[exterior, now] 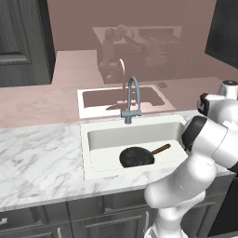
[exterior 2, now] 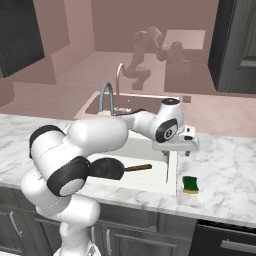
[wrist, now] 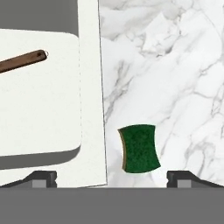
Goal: Pick the pan and sponge and place them into the sink. Then turn on the water.
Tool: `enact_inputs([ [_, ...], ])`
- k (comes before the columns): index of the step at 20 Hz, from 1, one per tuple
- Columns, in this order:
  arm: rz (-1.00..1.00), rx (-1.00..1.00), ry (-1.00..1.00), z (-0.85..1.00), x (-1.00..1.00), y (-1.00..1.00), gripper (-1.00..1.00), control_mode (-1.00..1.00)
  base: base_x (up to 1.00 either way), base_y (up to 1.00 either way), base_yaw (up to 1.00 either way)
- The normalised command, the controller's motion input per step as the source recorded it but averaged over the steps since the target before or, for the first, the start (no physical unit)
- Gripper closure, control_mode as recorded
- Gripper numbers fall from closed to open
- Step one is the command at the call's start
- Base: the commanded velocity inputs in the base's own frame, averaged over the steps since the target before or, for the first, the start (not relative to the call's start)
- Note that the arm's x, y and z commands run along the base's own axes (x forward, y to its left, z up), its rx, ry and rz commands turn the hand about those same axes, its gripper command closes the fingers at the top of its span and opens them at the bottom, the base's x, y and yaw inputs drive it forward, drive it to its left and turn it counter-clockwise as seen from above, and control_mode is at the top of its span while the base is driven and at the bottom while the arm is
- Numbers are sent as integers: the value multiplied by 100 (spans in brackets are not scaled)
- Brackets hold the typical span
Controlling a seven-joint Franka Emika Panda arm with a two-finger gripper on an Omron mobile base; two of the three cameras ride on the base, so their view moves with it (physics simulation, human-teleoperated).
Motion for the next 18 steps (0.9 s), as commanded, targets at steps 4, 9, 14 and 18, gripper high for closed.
enact_inputs([
  [4, 2, -3, 0, -14, -21, -3, -100, -100, 0, 0, 0],
  [9, 1, -2, 3, -9, -14, -10, -100, -100, 0, 0, 0],
  [14, 1, 0, 2, -2, -3, -14, -100, -100, 0, 0, 0],
  [18, 0, 4, 1, -8, 2, -17, -100, -100, 0, 0, 0],
])
